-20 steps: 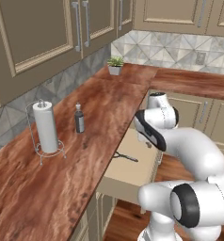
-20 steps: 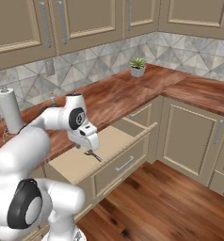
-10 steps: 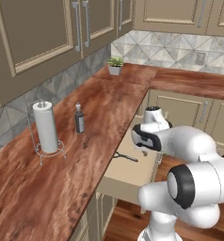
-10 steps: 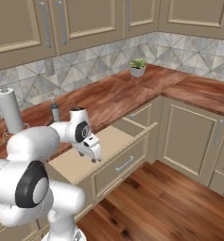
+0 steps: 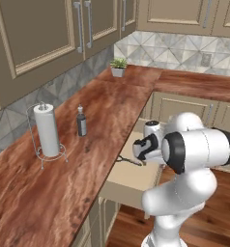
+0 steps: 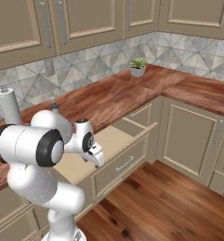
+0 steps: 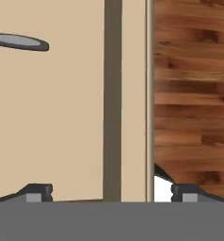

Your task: Pick the peeler from the drawer and place it on the counter.

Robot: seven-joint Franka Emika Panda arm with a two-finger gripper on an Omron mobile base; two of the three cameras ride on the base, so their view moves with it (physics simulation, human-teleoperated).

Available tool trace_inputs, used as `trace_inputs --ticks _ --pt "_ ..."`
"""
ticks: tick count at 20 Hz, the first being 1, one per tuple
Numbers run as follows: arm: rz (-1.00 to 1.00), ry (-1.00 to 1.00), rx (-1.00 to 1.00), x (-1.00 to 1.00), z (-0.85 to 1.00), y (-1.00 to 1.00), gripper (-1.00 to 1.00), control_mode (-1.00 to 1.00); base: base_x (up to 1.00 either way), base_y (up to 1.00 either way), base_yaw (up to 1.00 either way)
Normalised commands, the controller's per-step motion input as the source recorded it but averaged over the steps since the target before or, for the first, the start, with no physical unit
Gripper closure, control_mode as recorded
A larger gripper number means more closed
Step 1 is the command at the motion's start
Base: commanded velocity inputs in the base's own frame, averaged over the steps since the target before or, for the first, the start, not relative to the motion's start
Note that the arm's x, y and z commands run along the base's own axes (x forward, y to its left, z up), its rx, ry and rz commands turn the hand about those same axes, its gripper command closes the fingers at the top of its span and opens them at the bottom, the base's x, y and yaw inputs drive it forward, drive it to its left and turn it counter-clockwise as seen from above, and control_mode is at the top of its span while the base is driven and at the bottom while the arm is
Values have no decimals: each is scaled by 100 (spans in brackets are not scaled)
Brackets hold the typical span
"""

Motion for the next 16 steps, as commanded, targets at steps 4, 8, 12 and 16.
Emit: trace_inputs --ticks 4,8,12,16 --pt "0 0 0 9 -78 -26 -100 -100 0 0 0" --pt "0 0 0 -72 -68 -84 -100 -100 0 0 0" --pt "0 -7 2 -100 -34 -100 -100 -100 0 0 0" --pt "0 -16 8 -100 -7 -100 -100 -100 0 0 0"
